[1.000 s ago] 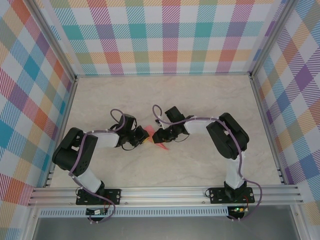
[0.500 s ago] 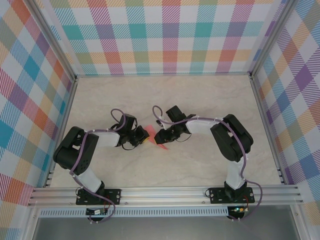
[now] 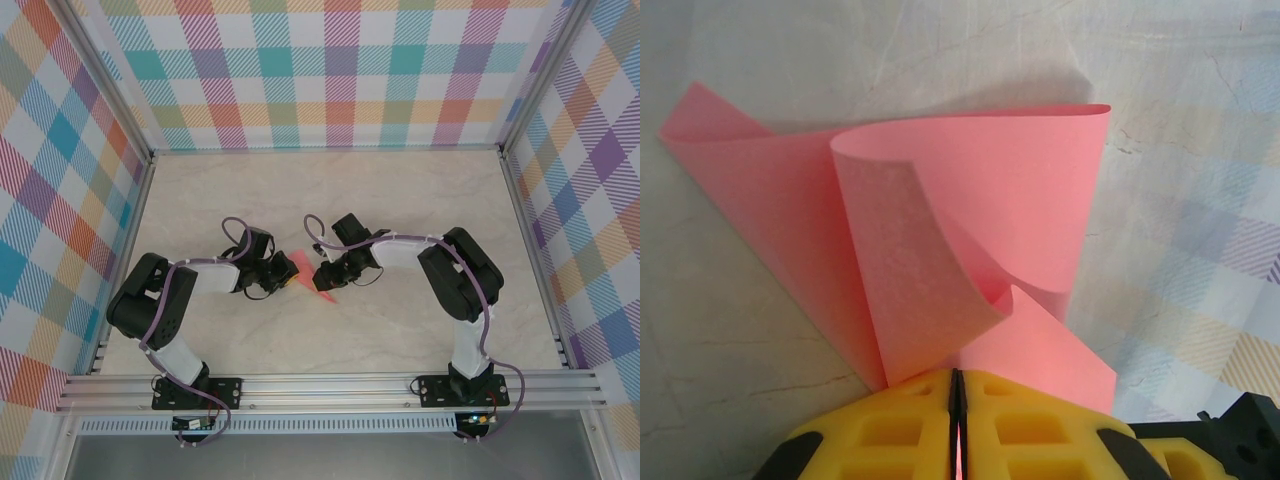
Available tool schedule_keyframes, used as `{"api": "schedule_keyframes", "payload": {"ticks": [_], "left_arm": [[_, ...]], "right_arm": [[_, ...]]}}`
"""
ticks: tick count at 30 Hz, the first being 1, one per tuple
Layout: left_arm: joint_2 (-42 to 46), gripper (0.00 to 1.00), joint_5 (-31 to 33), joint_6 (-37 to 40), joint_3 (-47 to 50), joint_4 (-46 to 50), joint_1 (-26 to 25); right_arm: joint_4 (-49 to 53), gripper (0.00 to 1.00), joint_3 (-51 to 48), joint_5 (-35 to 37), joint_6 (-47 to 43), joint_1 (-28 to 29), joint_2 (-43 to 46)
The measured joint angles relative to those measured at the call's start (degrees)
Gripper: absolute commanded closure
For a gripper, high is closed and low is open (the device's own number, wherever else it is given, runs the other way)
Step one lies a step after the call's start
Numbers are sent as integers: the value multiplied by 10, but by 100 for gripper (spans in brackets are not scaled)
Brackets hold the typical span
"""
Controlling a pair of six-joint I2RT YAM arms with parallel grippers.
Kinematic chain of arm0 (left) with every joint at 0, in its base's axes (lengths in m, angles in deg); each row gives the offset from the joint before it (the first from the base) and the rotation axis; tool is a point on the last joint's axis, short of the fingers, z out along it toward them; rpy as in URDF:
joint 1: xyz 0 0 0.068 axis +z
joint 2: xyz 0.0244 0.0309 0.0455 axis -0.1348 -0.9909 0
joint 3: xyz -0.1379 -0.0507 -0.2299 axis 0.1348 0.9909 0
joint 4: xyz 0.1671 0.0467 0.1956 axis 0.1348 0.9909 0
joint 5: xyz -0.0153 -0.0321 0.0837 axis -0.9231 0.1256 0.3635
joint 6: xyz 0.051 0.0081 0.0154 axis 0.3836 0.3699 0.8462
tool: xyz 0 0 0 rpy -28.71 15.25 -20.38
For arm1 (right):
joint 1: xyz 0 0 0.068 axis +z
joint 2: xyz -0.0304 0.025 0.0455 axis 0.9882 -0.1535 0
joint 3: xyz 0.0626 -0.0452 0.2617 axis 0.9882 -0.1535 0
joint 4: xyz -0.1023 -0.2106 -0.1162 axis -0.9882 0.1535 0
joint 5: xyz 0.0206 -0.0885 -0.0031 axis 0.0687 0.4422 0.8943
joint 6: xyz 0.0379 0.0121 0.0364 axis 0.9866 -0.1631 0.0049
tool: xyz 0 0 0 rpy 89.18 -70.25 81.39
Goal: Fold a paper plane with a square sheet of paper (pick it up from the middle)
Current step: Fold the wing for the fifth time at the center of the table.
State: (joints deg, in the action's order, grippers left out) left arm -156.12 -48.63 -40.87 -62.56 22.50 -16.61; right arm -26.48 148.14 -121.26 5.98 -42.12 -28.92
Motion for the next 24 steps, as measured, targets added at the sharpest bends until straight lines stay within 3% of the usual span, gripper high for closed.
{"api": "schedule_keyframes", "payload": {"ticks": [12, 24], "left_arm": [[43, 82, -7, 8, 5, -8, -2], [58, 83, -16, 8, 45, -50, -35]], "right_arm": [[-56, 96, -36, -17, 48, -4, -6], [-125, 97, -72, -74, 119, -29, -8]]}}
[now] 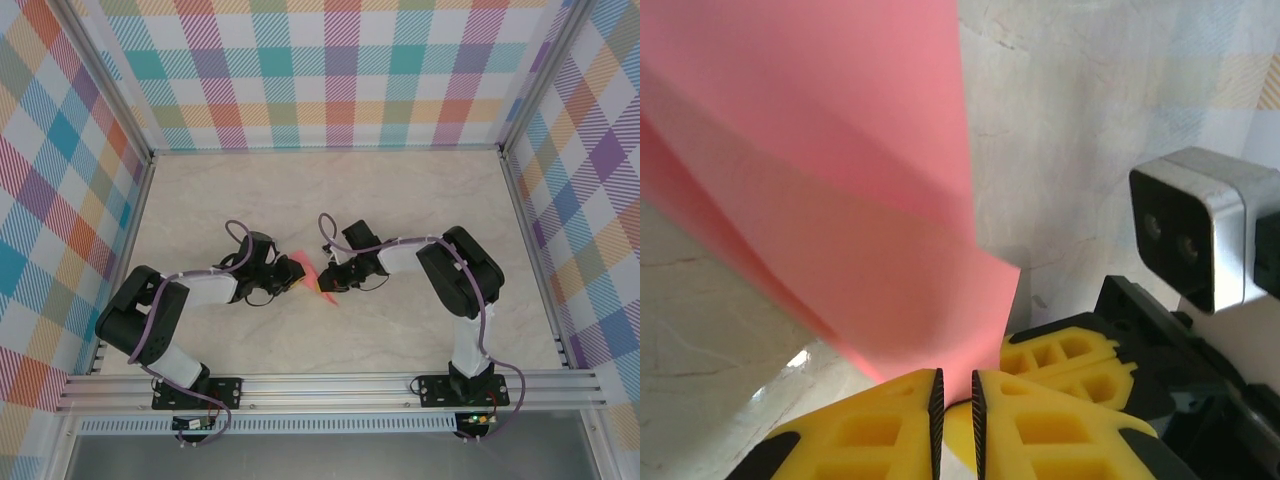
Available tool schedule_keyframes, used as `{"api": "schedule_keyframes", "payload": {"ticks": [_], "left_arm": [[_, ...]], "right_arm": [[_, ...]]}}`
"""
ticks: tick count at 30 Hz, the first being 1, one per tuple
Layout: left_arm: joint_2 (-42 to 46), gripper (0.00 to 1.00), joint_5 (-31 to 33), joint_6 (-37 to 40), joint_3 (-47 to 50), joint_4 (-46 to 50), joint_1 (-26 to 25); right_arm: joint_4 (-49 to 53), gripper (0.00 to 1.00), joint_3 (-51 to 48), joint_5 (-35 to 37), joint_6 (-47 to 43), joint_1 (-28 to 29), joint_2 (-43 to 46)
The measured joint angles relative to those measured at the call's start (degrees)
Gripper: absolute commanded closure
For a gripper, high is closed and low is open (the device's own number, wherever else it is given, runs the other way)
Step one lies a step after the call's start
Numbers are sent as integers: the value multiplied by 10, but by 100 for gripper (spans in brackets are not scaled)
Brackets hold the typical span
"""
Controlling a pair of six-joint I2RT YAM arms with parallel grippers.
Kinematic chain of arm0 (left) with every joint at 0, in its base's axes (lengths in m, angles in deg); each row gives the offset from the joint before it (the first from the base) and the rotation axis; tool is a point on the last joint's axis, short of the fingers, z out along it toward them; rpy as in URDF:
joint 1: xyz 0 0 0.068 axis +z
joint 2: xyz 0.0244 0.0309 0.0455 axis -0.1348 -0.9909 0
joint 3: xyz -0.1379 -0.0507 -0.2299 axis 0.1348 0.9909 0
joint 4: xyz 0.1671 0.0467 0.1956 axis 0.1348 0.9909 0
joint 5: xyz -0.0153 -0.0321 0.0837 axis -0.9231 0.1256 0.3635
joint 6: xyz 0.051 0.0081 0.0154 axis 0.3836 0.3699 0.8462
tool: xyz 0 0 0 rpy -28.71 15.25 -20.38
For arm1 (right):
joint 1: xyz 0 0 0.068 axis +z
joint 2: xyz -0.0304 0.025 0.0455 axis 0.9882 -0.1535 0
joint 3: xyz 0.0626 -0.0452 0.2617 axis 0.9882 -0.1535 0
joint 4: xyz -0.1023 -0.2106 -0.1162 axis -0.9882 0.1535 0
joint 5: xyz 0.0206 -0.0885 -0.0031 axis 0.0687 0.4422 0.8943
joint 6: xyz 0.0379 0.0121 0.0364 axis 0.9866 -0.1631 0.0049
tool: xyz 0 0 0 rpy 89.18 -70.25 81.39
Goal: Fold a paper plane with a square sheet of paper (pick it up from the middle)
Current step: Fold the wing for the fifth time at the center of the table.
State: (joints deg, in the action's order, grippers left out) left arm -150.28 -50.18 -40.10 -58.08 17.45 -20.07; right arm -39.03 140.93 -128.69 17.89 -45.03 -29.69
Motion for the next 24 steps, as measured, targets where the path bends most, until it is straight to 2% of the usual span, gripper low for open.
{"api": "schedule_keyframes", "payload": {"ticks": [15, 24], "left_arm": [[-43, 86, -2, 0, 2, -47, -15], [-54, 87, 1, 0, -4, -42, -15]], "right_arm": [[-3, 96, 2, -43, 45, -4, -2], [6, 82, 8, -35, 41, -4, -9]]}}
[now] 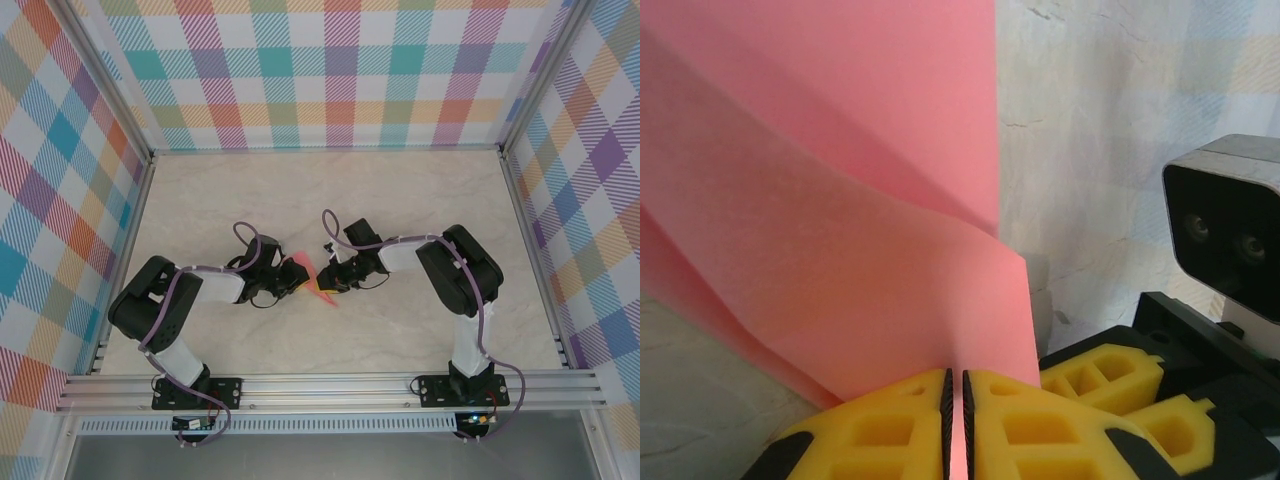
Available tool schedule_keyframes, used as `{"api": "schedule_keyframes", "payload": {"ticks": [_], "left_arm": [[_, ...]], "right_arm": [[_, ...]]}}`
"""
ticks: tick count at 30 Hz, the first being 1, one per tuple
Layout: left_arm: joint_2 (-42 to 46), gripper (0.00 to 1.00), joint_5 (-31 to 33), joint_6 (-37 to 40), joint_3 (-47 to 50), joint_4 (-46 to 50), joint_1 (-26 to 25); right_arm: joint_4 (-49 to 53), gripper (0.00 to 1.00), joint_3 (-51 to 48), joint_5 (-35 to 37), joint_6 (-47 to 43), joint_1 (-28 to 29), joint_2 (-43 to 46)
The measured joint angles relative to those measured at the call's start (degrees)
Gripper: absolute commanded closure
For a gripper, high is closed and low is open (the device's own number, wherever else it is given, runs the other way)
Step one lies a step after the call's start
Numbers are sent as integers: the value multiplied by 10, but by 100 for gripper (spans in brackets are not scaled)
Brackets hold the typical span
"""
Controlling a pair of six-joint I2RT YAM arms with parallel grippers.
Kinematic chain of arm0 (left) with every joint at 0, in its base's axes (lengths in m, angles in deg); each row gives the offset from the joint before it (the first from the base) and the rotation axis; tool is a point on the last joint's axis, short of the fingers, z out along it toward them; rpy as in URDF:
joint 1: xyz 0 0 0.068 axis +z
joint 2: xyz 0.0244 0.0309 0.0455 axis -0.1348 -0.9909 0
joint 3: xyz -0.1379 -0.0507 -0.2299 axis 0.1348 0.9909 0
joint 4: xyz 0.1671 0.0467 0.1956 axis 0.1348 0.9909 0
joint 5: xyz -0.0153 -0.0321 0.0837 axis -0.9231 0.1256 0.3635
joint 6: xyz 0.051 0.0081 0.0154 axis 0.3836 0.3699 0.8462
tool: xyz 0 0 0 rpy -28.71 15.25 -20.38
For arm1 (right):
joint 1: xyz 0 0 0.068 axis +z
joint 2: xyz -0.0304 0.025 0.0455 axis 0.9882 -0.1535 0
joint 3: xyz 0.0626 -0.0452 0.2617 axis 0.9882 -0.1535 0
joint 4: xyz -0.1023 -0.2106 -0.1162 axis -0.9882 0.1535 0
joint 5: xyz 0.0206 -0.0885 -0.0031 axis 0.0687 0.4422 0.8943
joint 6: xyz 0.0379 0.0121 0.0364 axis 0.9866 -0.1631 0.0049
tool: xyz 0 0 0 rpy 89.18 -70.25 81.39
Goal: Fold a paper plane with a square sheet of paper (pick it up from the middle)
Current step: Fold the wing for the fifth time at the center of the table.
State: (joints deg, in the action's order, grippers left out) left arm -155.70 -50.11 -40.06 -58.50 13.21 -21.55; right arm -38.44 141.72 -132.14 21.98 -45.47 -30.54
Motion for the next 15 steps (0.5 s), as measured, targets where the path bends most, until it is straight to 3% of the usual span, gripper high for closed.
{"api": "schedule_keyframes", "payload": {"ticks": [15], "left_arm": [[-11, 88, 12, 4, -19, 23, -1]], "right_arm": [[65, 74, 5, 61, -107, 12, 29]]}}
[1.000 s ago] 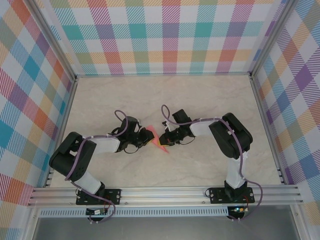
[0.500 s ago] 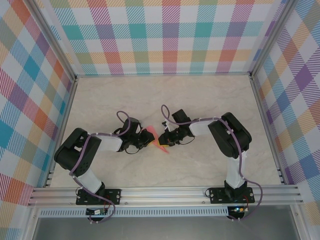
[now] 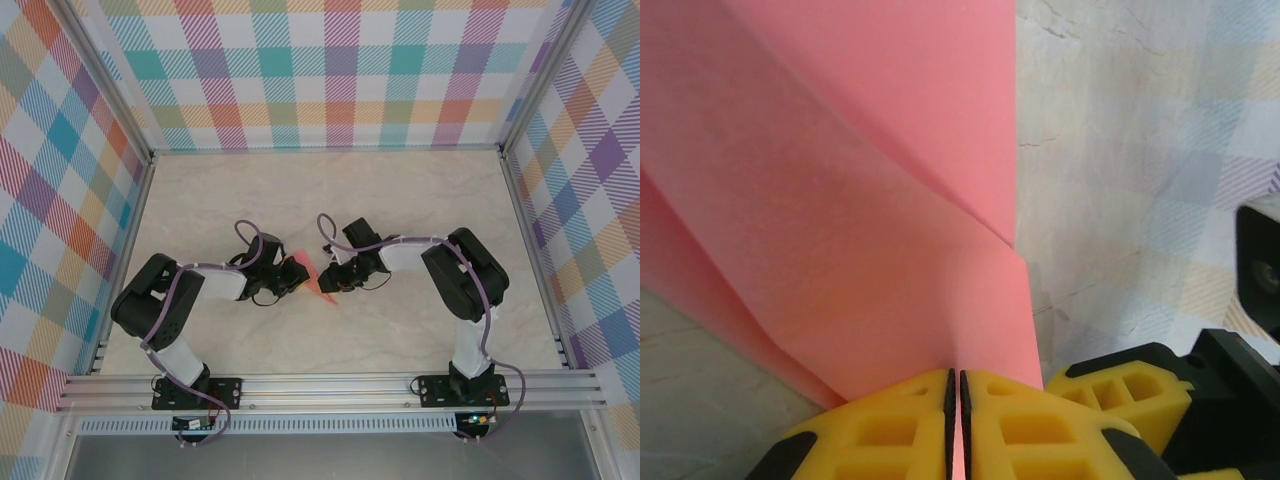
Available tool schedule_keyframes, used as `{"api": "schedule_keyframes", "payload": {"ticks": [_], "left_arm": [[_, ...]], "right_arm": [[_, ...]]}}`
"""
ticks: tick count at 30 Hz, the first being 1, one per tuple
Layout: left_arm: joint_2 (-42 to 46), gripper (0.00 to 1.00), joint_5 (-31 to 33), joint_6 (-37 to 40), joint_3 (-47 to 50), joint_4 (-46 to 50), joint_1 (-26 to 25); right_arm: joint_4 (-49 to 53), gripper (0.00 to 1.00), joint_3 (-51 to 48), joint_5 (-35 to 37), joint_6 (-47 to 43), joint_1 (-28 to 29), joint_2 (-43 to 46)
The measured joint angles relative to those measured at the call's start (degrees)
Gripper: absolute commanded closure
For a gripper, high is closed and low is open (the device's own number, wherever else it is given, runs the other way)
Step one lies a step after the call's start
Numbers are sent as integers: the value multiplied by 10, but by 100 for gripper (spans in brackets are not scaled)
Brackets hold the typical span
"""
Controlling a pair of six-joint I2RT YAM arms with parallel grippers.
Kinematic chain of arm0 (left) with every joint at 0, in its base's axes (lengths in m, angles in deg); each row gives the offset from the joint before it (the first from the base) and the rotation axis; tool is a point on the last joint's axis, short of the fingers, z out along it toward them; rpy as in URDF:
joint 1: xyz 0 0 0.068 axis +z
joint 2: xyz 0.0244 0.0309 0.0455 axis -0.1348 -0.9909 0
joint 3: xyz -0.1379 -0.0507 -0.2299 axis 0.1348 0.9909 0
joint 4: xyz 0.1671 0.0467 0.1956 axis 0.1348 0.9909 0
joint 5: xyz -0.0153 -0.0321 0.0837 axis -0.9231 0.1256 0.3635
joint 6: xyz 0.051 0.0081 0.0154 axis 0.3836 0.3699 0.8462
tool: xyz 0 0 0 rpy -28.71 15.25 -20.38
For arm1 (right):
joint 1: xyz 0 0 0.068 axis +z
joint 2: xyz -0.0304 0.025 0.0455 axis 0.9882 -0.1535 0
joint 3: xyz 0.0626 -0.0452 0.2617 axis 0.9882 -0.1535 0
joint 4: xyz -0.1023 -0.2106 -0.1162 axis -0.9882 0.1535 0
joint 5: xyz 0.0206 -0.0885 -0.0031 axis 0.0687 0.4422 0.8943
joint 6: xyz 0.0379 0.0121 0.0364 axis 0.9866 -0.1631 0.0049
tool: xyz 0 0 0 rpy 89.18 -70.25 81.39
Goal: Fold a paper plane with a square sheet of paper (pick it up from the middle)
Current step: Fold the wing for the fifth time at the center of the table.
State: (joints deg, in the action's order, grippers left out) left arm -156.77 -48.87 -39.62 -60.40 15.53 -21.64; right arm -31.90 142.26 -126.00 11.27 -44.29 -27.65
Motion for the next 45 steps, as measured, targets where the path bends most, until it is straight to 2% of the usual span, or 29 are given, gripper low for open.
{"api": "schedule_keyframes", "payload": {"ticks": [9, 18, 21, 33, 45], "left_arm": [[-8, 89, 5, 0, -16, 25, 0], [-9, 89, 8, 0, -21, 34, 0], [-9, 89, 9, 2, -24, 41, -1], [-9, 89, 11, 15, -30, 55, -1], [-9, 89, 11, 17, -30, 55, -1]], "right_arm": [[17, 71, 0, 22, -51, 10, 11], [31, 86, 0, 48, -79, 15, 14], [34, 87, 0, 47, -80, 15, 14], [34, 76, 0, 36, -65, 14, 15], [47, 75, 0, 34, -48, 10, 25]]}}
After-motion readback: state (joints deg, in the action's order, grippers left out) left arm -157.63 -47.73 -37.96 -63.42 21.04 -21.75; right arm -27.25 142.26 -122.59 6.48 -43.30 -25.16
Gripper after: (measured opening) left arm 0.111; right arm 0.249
